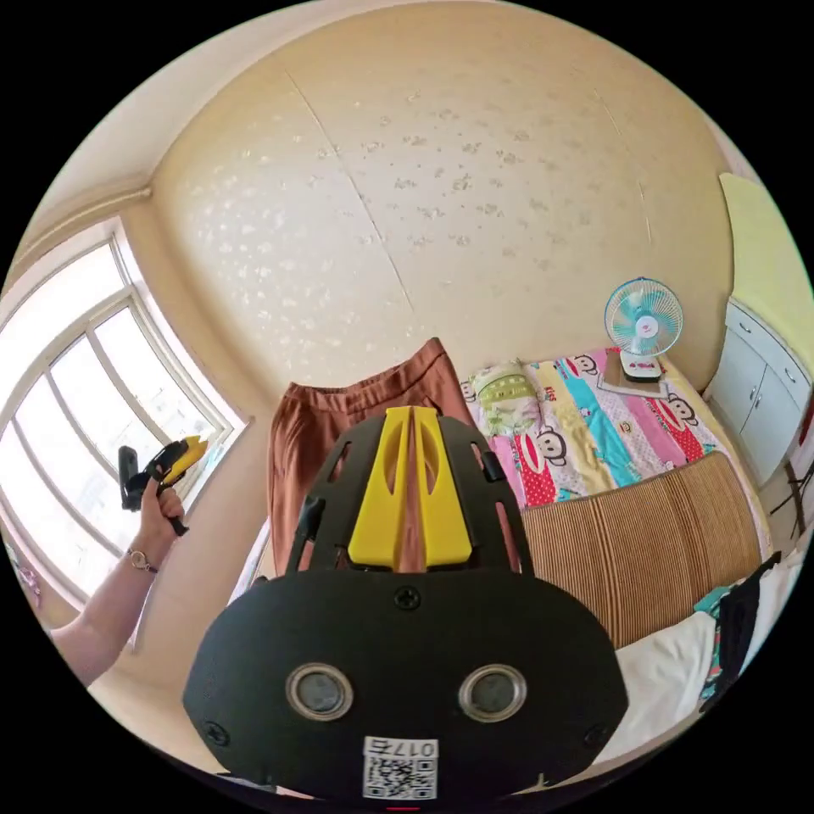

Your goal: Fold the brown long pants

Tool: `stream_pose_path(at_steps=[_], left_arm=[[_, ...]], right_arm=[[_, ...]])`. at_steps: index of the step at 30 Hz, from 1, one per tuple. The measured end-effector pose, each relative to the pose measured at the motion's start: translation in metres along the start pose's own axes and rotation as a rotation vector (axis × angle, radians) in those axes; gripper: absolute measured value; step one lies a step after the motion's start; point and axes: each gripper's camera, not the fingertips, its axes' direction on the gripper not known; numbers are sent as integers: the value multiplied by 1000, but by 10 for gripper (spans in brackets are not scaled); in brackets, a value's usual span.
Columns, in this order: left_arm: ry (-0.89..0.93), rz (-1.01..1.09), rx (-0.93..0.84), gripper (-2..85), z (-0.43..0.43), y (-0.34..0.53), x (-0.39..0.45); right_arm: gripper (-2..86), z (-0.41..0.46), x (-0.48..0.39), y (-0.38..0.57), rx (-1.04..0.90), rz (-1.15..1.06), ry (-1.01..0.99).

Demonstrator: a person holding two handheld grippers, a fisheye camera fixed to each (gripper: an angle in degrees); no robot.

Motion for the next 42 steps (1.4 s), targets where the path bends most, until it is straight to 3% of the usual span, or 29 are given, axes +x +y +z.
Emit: stream_pose_path(at_steps=[3,6,10,13,17,19,22,25,32,34,36,39,42], left_arm=[[-70,-212,-282,89,59,102,-107],[-113,-390,-456,87,81,189,-180],[-203,-374,-586,85,89,221,-219],[-267,-312,-657,86,92,223,-238],[-121,-364,-868,73,120,259,-273],[-63,-367,-843,6,119,278,-271],[41,-501,-767,-6,111,302,-262],[-53,-363,-863,-9,104,313,-230],[-73,-518,-868,-10,51,327,-238],[33,-495,-892,-10,47,335,-229],[190,-434,-1040,-8,58,350,-206],[221,-320,-1147,-2,66,357,-167],[312,-345,-1163,47,85,358,-137]], right_arm=[[7,74,43,111,-334,-61,150],[6,122,100,228,-676,52,134],[7,115,153,324,-865,225,112],[8,100,179,347,-924,257,128],[8,78,220,356,-960,423,107],[9,54,238,360,-955,512,99],[10,28,254,363,-997,499,87],[12,7,288,363,-1096,493,25],[68,-49,390,344,-1088,617,-37],[91,-63,420,341,-1082,645,-36],[96,-67,440,347,-1109,693,-58],[97,-75,463,355,-1138,753,-86],[87,-95,481,349,-1120,736,-78]])
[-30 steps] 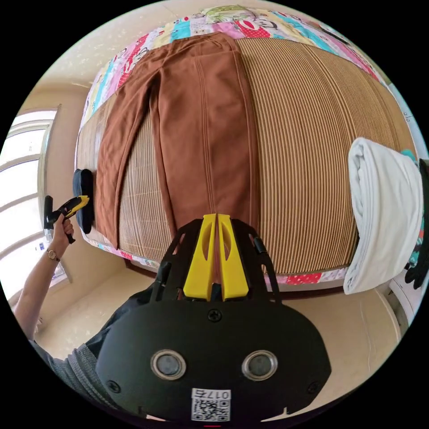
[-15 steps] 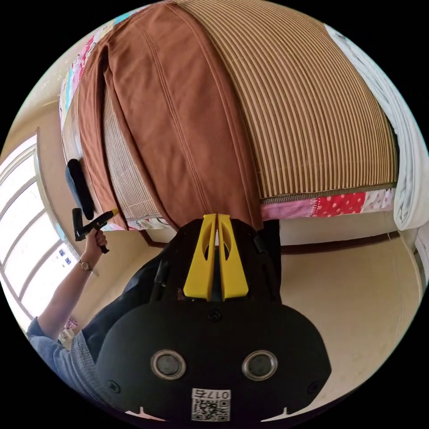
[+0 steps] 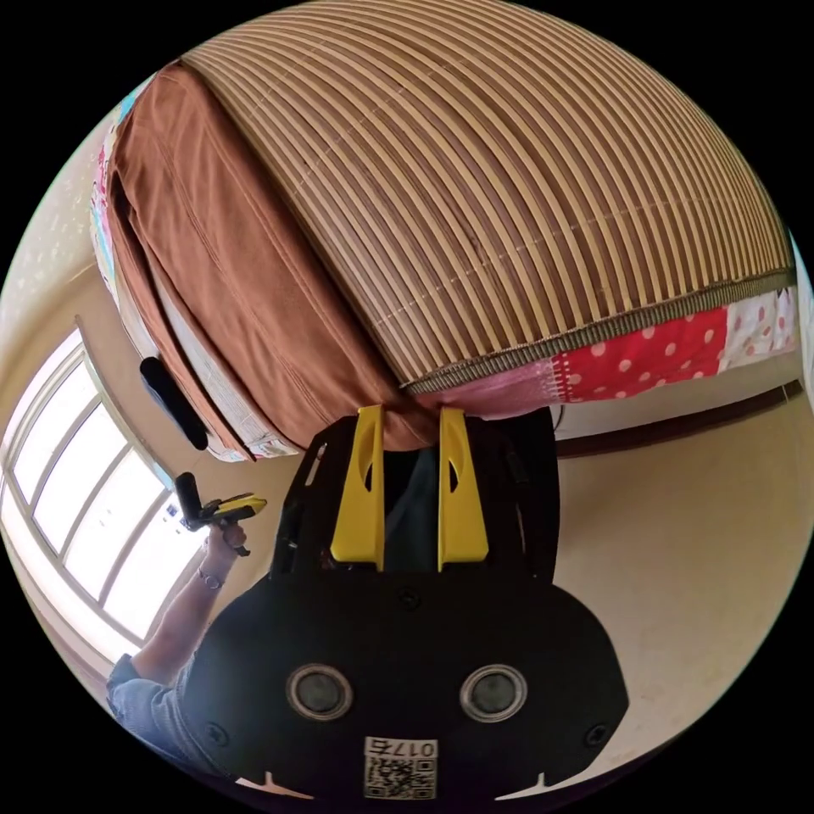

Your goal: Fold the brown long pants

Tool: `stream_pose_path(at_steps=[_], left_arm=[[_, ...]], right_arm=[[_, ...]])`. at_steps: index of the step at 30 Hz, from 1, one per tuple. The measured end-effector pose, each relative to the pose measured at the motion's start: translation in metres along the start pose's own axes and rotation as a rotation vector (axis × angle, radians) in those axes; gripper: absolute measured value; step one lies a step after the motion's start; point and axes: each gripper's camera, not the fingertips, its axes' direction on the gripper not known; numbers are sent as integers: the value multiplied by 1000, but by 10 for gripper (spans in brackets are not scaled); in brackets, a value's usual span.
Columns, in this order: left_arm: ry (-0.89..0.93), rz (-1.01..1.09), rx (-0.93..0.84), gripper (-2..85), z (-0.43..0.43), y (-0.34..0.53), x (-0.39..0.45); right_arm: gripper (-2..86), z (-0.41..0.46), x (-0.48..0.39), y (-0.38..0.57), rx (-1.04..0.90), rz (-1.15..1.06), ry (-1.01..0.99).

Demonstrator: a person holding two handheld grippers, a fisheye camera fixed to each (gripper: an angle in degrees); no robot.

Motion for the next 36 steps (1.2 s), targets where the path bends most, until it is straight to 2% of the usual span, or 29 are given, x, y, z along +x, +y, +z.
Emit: stream_pose_path(at_steps=[2,5,9,11,13,16,19,21,22,25,27,31,33,36], left_arm=[[65,24,4,86,10,-13,18],[71,79,30,99,23,-40,60],[69,118,40,122,41,-76,128],[48,129,87,147,40,-84,158],[-38,119,177,159,31,-85,188],[-138,127,305,179,18,-81,231],[-262,127,267,202,23,-86,262],[-477,98,214,190,35,-88,278],[-517,100,202,183,39,-87,281],[-685,82,153,87,53,-84,286],[-657,116,150,11,56,-78,285],[-567,57,194,-5,49,-65,272],[-521,50,226,-7,44,-54,265],[-466,30,253,-8,34,-40,259]], right_arm=[[70,-12,10,3,-44,-53,-9],[42,-37,22,13,-130,-211,-114],[32,-93,15,47,-151,-510,-355],[30,-117,11,61,-158,-586,-452],[27,-144,-1,77,-158,-688,-506],[24,-167,-24,91,-187,-808,-477],[23,-179,-53,102,-251,-928,-435],[23,-185,-69,107,-290,-998,-429],[23,-190,-80,110,-308,-1049,-426],[23,-204,-99,118,-322,-1191,-404],[23,-207,-101,114,-362,-1240,-393],[24,-208,-82,76,-562,-1200,-407],[25,-216,-66,48,-575,-1142,-372],[41,-242,-36,-23,-494,-931,-330]])
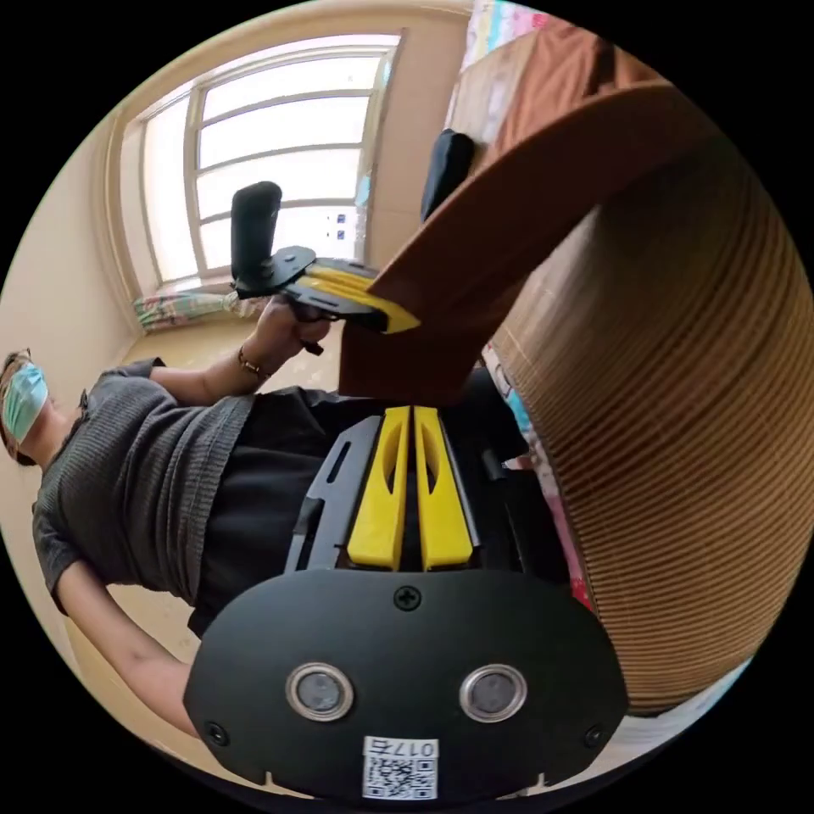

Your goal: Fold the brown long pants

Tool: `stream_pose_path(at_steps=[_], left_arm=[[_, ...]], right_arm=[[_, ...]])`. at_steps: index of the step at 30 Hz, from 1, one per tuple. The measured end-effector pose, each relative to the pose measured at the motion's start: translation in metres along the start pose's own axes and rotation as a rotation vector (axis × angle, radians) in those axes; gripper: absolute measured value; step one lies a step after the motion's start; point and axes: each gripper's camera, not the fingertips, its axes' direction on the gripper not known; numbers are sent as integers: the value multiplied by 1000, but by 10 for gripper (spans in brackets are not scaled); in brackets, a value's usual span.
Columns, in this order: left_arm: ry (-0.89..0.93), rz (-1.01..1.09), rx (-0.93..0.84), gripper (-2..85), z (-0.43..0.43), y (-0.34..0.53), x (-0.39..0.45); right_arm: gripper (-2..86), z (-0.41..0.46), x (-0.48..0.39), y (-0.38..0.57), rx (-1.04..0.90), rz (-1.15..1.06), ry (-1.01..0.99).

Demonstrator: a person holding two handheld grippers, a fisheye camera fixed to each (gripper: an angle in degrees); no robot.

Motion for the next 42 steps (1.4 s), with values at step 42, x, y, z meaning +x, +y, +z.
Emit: stream_pose_path(at_steps=[42], left_arm=[[338,-339,120,-1,-143,137,-439]], right_arm=[[56,-23,6,-649,658,98,621]])
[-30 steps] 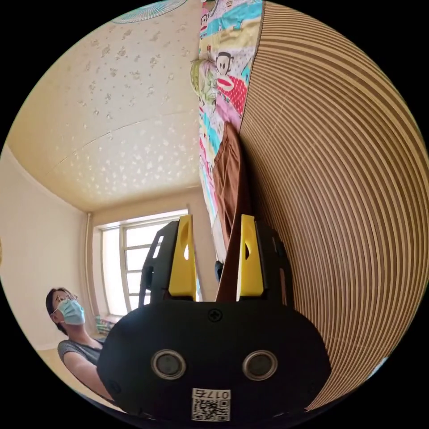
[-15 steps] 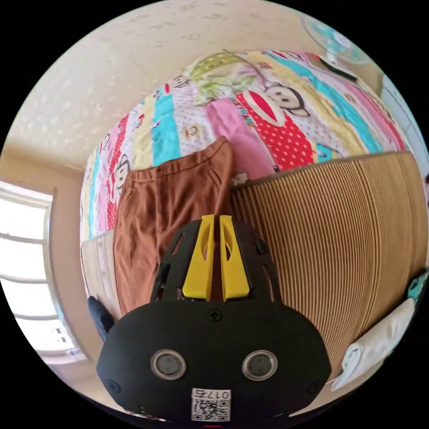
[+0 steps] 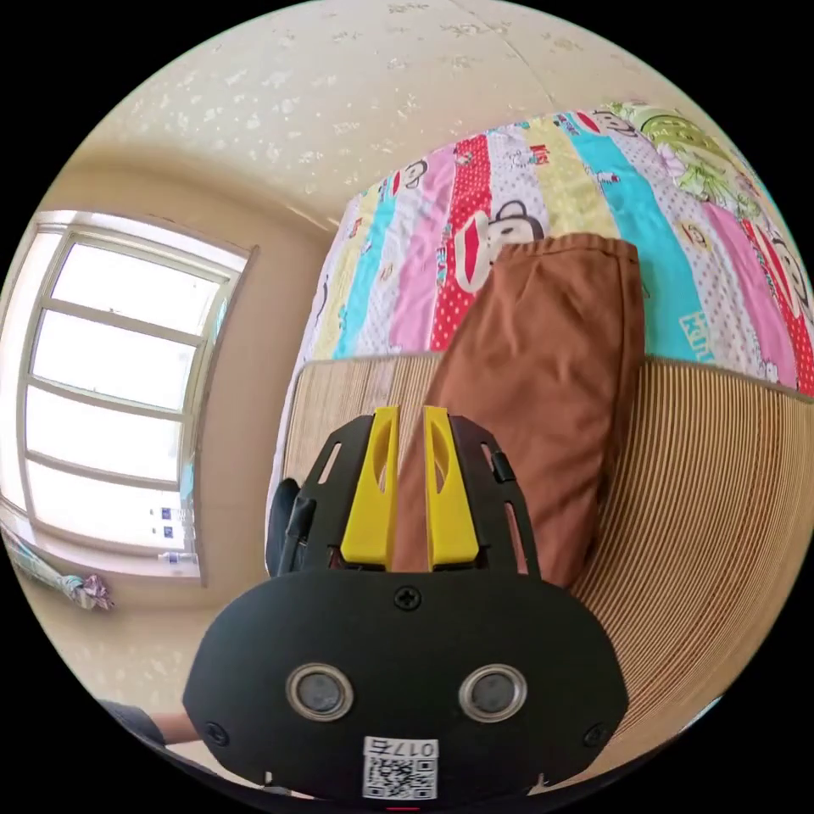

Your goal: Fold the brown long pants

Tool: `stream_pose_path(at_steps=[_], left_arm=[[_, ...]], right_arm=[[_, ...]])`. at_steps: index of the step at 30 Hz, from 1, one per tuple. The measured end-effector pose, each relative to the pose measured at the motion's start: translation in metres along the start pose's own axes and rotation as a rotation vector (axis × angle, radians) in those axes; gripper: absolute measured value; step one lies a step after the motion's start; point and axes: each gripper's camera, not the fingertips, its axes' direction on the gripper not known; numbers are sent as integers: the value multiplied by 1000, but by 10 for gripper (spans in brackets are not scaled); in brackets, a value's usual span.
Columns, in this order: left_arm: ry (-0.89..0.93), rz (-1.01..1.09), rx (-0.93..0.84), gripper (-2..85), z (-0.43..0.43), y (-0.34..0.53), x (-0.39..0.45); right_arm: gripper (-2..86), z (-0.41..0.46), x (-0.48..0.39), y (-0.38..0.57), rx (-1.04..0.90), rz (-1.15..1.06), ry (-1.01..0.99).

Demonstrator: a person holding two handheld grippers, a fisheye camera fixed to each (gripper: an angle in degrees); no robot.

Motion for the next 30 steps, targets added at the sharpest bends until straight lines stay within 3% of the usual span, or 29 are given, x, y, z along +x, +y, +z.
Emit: stream_pose_path(at_steps=[3,7,13,23,27,30], left_arm=[[-54,54,-54,-2,2,-3,13],[-108,82,-80,-2,-1,0,25],[-137,107,-128,-2,-22,-2,40],[-77,140,-222,-5,-61,-12,45],[189,282,-272,-7,-89,-5,54],[150,264,-240,-8,-110,0,43]], right_arm=[[66,17,50,92,-143,-22,22],[78,38,103,221,-230,101,-181],[97,90,113,325,-238,277,-410],[60,170,103,350,-446,251,-393],[29,143,104,343,-416,232,-505],[22,102,90,352,-396,160,-509]])
